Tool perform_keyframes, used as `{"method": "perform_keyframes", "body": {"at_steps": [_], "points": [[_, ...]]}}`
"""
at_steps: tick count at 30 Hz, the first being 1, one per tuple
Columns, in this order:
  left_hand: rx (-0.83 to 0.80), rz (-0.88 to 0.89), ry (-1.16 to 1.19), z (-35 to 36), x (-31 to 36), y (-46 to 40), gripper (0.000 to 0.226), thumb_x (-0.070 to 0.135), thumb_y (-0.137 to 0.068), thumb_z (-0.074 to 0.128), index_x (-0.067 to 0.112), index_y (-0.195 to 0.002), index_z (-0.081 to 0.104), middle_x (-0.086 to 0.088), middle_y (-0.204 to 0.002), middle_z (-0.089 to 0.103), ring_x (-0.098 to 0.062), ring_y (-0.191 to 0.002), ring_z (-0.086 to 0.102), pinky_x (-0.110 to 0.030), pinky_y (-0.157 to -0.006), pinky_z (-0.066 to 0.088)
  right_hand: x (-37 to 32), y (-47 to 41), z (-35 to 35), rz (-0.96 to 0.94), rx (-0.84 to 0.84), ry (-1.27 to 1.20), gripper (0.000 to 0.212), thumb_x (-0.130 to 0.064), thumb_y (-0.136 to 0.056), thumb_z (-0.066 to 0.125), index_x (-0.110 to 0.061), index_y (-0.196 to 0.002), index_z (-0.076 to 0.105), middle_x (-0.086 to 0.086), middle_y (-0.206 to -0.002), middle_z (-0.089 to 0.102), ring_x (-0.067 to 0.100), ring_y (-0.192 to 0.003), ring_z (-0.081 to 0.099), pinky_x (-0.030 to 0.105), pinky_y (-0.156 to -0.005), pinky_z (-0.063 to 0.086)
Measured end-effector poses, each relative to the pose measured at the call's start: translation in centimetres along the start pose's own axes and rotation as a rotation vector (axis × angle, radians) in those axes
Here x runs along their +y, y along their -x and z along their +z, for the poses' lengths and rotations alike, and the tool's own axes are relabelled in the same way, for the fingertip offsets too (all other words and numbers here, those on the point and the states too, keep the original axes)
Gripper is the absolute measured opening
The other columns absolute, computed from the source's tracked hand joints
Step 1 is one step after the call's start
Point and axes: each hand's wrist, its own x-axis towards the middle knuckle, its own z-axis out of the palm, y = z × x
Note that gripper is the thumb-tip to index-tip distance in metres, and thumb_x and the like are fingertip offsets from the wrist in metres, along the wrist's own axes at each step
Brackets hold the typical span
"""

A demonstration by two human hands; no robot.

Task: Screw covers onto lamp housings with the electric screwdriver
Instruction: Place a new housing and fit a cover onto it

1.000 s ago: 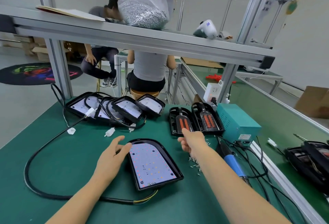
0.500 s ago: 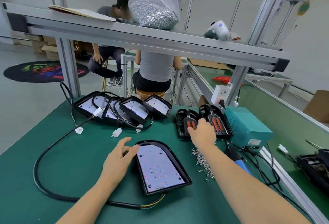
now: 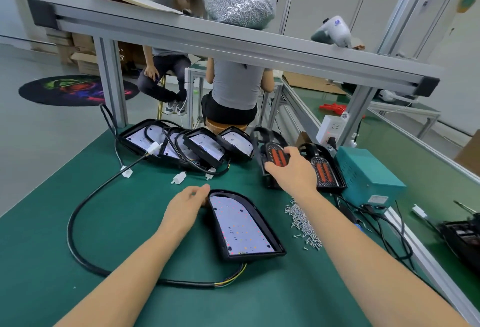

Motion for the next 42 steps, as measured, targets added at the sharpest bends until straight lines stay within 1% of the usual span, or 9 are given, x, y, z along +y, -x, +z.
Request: {"method": "perform_keyframes", "body": {"at_steps": [4, 7, 12, 15, 22, 25, 32, 40, 42], "points": [[-0.136, -0.160, 0.037, 0.6, 2.4, -0.9, 0.025, 0.032, -0.091, 0.057, 0.008, -0.086, 0.059, -0.006, -0.070, 0.056, -0.017, -0.050, 0.052, -0.025, -0.056, 0.037, -1.5, 5.0, -2.3, -0.104, -0.056, -0.073, 0.055, -0.050, -0.079, 0.066, -0.027, -0.127, 0.052, -0.009, -0.095, 0.062, 0.020, -0.090, 0.061, 0.034, -0.079, 0.049], [-0.246, -0.336, 0.315, 1.1, 2.3, -0.4, 0.010, 0.013, -0.091, 0.051, 0.006, -0.087, 0.057, -0.010, -0.076, 0.057, -0.022, -0.057, 0.056, -0.025, -0.049, 0.049, -1.3, 8.7, -2.5, -0.154, -0.064, -0.023, 0.044, -0.055, -0.072, 0.064, -0.028, -0.107, 0.057, -0.008, -0.091, 0.063, 0.021, -0.087, 0.060, 0.035, -0.076, 0.049], [-0.285, -0.409, 0.683, 0.8, 1.7, 0.7, 0.025, 0.001, -0.085, 0.037, -0.006, -0.094, 0.058, -0.022, -0.090, 0.063, -0.033, -0.077, 0.062, -0.048, -0.084, 0.052, -0.2, 13.0, -0.7, -0.223, -0.096, 0.141, 0.038, -0.061, -0.071, 0.056, -0.029, -0.088, 0.047, -0.007, -0.088, 0.052, 0.020, -0.087, 0.050, 0.034, -0.073, 0.040], [-0.283, -0.407, 0.807, 0.9, 1.5, 1.6, 0.031, 0.004, -0.087, 0.032, -0.006, -0.086, 0.061, -0.019, -0.074, 0.070, -0.029, -0.059, 0.068, -0.040, -0.065, 0.054, 0.0, 14.6, 0.6, -0.230, -0.112, 0.200, 0.043, -0.063, -0.073, 0.053, -0.030, -0.100, 0.047, -0.009, -0.104, 0.052, 0.018, -0.102, 0.048, 0.032, -0.082, 0.040], [-0.264, -0.305, 1.118, 1.2, 0.9, 3.0, 0.047, 0.031, -0.095, 0.040, 0.000, -0.085, 0.073, -0.019, -0.086, 0.071, -0.030, -0.068, 0.069, -0.037, -0.069, 0.056, -0.2, 17.4, 2.0, -0.344, -0.051, 0.210, 0.071, -0.068, -0.075, 0.045, -0.027, -0.133, 0.042, -0.011, -0.124, 0.046, 0.014, -0.117, 0.039, 0.026, -0.092, 0.038], [-0.296, -0.290, 1.164, 1.6, 0.9, 3.8, 0.057, 0.039, -0.096, 0.039, 0.001, -0.080, 0.077, -0.019, -0.090, 0.073, -0.029, -0.074, 0.072, -0.035, -0.061, 0.059, 0.0, 18.0, 2.5, -0.349, -0.052, 0.183, 0.074, -0.064, -0.077, 0.050, -0.025, -0.139, 0.040, -0.010, -0.127, 0.045, 0.015, -0.119, 0.039, 0.026, -0.094, 0.038], [-0.187, -0.379, 1.176, 1.4, 0.8, 4.4, 0.044, 0.030, -0.092, 0.052, 0.001, -0.124, 0.060, -0.022, -0.121, 0.062, -0.035, -0.106, 0.062, -0.046, -0.094, 0.047, 0.5, 18.0, 2.5, -0.393, -0.103, 0.198, 0.076, -0.059, -0.079, 0.052, -0.024, -0.144, 0.036, -0.010, -0.130, 0.041, 0.014, -0.120, 0.036, 0.025, -0.094, 0.037], [0.011, -0.323, 1.059, 1.9, 0.3, 4.3, 0.016, 0.002, -0.091, 0.049, 0.004, -0.084, 0.063, -0.011, -0.068, 0.072, -0.022, -0.056, 0.069, -0.029, -0.050, 0.056, 0.7, 17.2, 1.9, -0.444, -0.137, 0.297, 0.066, -0.054, -0.075, 0.056, -0.022, -0.132, 0.043, -0.005, -0.119, 0.042, 0.019, -0.113, 0.038, 0.029, -0.088, 0.041], [-0.048, -0.346, 1.056, 1.8, 0.5, 4.5, 0.016, 0.010, -0.093, 0.052, 0.003, -0.087, 0.065, -0.013, -0.075, 0.073, -0.024, -0.061, 0.071, -0.032, -0.053, 0.057, 1.0, 17.1, 1.9, -0.435, -0.142, 0.284, 0.068, -0.054, -0.075, 0.056, -0.023, -0.134, 0.042, -0.006, -0.120, 0.042, 0.017, -0.113, 0.036, 0.028, -0.089, 0.040]]}}
